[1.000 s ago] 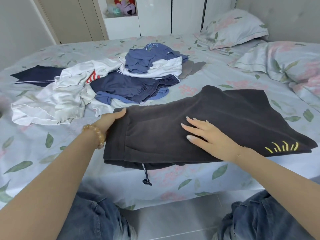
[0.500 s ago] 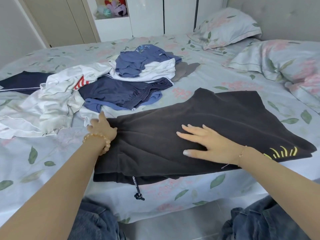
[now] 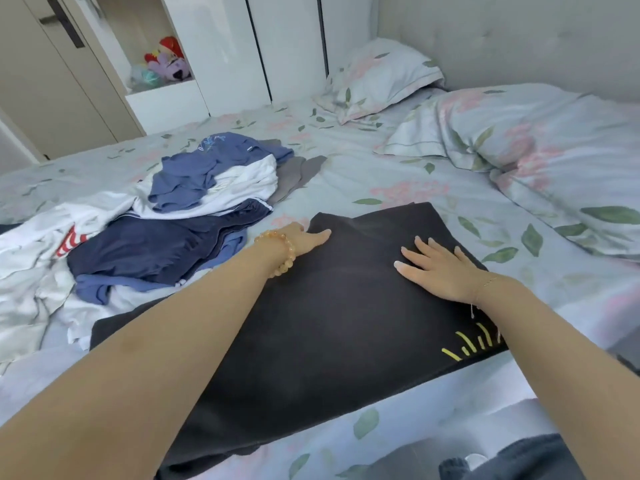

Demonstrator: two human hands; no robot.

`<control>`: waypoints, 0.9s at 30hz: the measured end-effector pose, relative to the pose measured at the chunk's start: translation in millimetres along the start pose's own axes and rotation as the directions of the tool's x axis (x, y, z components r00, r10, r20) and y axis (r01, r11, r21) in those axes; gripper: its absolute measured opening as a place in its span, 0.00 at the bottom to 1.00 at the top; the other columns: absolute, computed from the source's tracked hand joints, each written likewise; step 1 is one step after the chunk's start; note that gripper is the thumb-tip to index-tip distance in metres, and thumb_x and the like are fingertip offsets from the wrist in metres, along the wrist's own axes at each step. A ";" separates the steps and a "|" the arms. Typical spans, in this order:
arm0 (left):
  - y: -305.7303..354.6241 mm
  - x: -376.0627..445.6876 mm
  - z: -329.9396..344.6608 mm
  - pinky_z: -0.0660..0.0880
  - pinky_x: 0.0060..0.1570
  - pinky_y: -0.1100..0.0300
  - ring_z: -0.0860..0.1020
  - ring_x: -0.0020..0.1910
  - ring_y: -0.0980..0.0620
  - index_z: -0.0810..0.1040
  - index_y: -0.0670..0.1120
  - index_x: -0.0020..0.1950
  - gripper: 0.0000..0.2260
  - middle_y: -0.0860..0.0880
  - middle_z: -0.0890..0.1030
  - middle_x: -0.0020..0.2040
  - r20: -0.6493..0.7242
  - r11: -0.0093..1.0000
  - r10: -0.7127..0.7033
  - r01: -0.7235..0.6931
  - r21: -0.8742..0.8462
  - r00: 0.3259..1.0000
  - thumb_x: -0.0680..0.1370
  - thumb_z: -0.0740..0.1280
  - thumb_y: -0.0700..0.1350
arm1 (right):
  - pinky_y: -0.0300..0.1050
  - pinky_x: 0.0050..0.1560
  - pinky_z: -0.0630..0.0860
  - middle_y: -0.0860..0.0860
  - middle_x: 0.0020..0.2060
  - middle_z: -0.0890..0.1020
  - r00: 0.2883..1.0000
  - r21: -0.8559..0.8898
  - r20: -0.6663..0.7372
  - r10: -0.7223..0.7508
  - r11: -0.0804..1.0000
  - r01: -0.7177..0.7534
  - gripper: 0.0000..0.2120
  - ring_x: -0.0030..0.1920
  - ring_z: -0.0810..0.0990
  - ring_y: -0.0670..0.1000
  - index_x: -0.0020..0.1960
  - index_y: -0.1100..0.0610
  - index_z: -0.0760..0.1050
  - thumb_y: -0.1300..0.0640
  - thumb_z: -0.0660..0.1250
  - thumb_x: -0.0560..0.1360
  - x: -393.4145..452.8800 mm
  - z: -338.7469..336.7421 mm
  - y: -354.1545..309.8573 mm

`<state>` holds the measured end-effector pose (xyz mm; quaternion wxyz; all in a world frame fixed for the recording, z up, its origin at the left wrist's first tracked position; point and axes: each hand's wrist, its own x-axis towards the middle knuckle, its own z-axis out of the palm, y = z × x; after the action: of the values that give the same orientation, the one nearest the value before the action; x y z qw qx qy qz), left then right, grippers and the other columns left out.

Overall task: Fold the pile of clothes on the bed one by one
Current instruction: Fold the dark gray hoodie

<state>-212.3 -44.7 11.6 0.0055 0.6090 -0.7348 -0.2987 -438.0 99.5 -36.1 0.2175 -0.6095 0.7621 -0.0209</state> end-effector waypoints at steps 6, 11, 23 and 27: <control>21.7 53.1 24.2 0.74 0.60 0.53 0.78 0.54 0.47 0.76 0.43 0.63 0.29 0.47 0.80 0.57 -0.093 0.972 0.017 -0.039 -0.233 0.996 0.71 0.70 0.63 | 0.54 0.75 0.53 0.50 0.78 0.51 0.990 0.125 -0.117 0.083 0.990 -0.068 0.33 0.77 0.51 0.54 0.79 0.48 0.50 0.38 0.56 0.79 -7.8 -15.4 27.6; 29.7 23.4 23.1 0.74 0.58 0.61 0.78 0.52 0.54 0.80 0.46 0.53 0.09 0.50 0.82 0.51 -0.327 0.817 0.353 -0.459 -0.348 0.877 0.73 0.72 0.38 | 0.48 0.55 0.69 0.55 0.64 0.69 0.942 0.419 -0.174 0.286 0.887 -0.192 0.29 0.62 0.70 0.56 0.67 0.59 0.68 0.45 0.70 0.73 -18.7 -30.3 50.0; 6.2 -71.2 70.0 0.70 0.46 0.70 0.77 0.45 0.58 0.77 0.53 0.52 0.13 0.58 0.78 0.48 -0.028 0.673 0.738 -0.739 -0.044 0.674 0.74 0.65 0.36 | 0.55 0.67 0.69 0.53 0.54 0.75 0.941 0.720 0.040 0.336 0.643 -0.260 0.35 0.55 0.75 0.54 0.55 0.53 0.71 0.25 0.49 0.70 -20.4 -29.0 59.0; 29.7 -62.6 71.5 0.70 0.57 0.58 0.72 0.54 0.56 0.67 0.56 0.69 0.22 0.54 0.70 0.61 -0.067 0.734 0.666 -0.637 0.236 0.743 0.76 0.66 0.56 | 0.52 0.63 0.74 0.52 0.53 0.84 0.955 0.851 0.161 0.249 0.456 -0.262 0.42 0.53 0.82 0.55 0.59 0.53 0.80 0.21 0.60 0.61 -20.1 -30.7 60.3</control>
<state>-249.1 44.8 -11.6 0.1036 0.3300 -0.9250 -0.1575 -501.2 126.7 -20.1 0.4981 -0.2975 0.7295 -0.3621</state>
